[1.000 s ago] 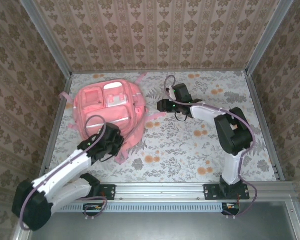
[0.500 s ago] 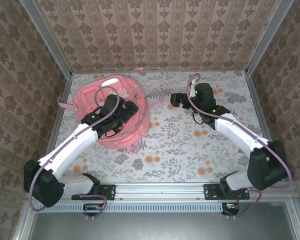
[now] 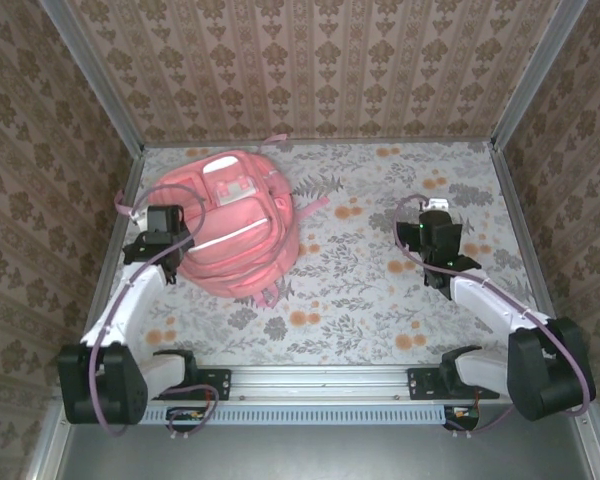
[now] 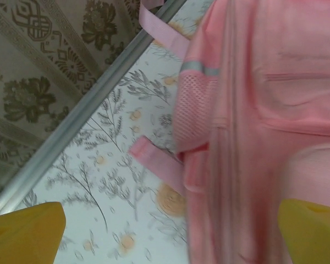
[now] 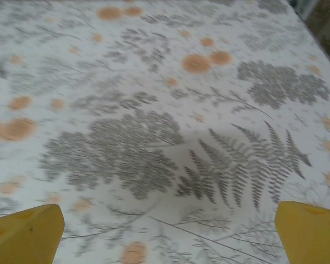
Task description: Pack the student bag
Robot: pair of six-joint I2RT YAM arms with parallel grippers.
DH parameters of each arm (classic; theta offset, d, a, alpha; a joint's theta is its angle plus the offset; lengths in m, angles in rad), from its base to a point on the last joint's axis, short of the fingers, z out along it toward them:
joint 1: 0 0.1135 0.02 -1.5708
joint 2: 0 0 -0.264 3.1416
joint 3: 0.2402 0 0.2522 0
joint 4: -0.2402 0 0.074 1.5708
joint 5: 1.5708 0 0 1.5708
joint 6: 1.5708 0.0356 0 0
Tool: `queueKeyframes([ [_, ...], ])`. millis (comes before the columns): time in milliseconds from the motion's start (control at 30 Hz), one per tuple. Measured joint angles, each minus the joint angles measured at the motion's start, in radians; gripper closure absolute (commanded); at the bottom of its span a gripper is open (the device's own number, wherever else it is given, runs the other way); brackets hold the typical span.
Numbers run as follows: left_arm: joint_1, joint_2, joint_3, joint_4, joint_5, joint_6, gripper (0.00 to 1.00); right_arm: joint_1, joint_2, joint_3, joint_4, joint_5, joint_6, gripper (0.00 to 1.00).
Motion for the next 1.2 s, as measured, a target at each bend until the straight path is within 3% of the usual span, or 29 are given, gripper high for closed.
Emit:
queueKeyframes([
  [300,0.03,0.159,-0.283,0.701,0.042,0.234,0.0,-0.126,0.166,-0.127,0.397,-0.075,-0.06,0.0],
  [467,0.047,0.261,-0.317,0.97,0.133,0.293,0.0,-0.15,0.307,-0.138,0.608,-0.161,-0.079,0.0],
  [567,0.046,0.323,-0.332,1.104,0.192,0.333,0.0,-0.161,0.327,-0.156,0.648,-0.2,-0.086,0.0],
  [767,0.042,0.357,-0.337,1.207,0.259,0.372,0.0,-0.179,0.327,-0.157,0.702,-0.25,-0.086,0.0],
  [1200,0.031,0.359,-0.337,1.225,0.291,0.394,0.0,-0.179,0.327,-0.157,0.708,-0.264,-0.086,0.0],
])
